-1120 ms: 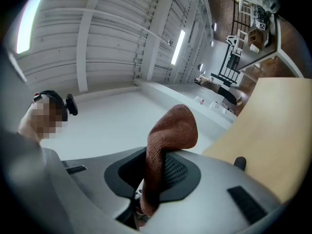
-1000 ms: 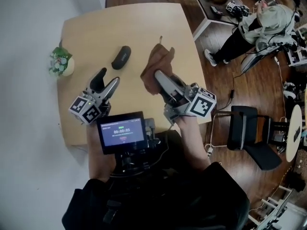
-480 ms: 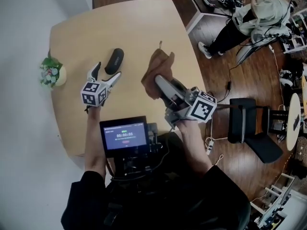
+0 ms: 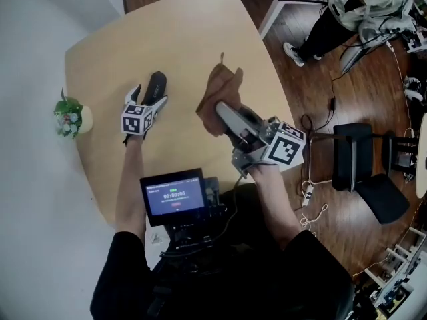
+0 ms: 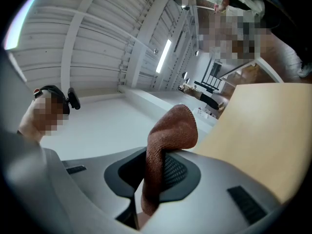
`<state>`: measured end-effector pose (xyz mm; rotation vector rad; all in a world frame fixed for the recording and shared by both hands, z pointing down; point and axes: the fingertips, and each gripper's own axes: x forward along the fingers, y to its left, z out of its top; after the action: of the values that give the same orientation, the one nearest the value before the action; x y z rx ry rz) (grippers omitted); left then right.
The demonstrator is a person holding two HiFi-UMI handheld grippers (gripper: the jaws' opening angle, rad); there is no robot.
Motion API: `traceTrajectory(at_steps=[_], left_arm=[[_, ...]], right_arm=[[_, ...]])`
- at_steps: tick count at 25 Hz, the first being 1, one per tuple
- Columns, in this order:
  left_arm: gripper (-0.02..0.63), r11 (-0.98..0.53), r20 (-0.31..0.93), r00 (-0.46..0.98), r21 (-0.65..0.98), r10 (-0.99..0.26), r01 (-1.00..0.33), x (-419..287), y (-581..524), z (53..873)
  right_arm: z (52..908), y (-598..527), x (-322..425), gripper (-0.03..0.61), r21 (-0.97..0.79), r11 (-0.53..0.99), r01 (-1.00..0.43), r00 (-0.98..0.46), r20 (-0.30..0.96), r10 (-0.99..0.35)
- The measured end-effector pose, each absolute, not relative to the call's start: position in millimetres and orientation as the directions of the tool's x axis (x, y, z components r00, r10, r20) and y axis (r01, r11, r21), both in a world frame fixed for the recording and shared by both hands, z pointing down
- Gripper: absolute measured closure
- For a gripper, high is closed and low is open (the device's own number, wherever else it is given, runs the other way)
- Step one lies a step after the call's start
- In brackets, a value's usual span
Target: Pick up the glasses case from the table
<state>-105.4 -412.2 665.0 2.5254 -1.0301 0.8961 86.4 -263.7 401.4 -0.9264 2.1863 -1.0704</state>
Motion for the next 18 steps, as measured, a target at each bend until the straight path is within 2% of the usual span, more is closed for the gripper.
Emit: traceTrajectory(at_steps=[18], left_arm=[[0.156,-0.662,0.766,0.462,0.063,-0.447,-0.747,-124.5,-436.7,742.3]], right_arm=[[422.7,-269.6,107.7,0.518,-0.835,0.413,-0.364,-0.600,-0.129,-0.790]])
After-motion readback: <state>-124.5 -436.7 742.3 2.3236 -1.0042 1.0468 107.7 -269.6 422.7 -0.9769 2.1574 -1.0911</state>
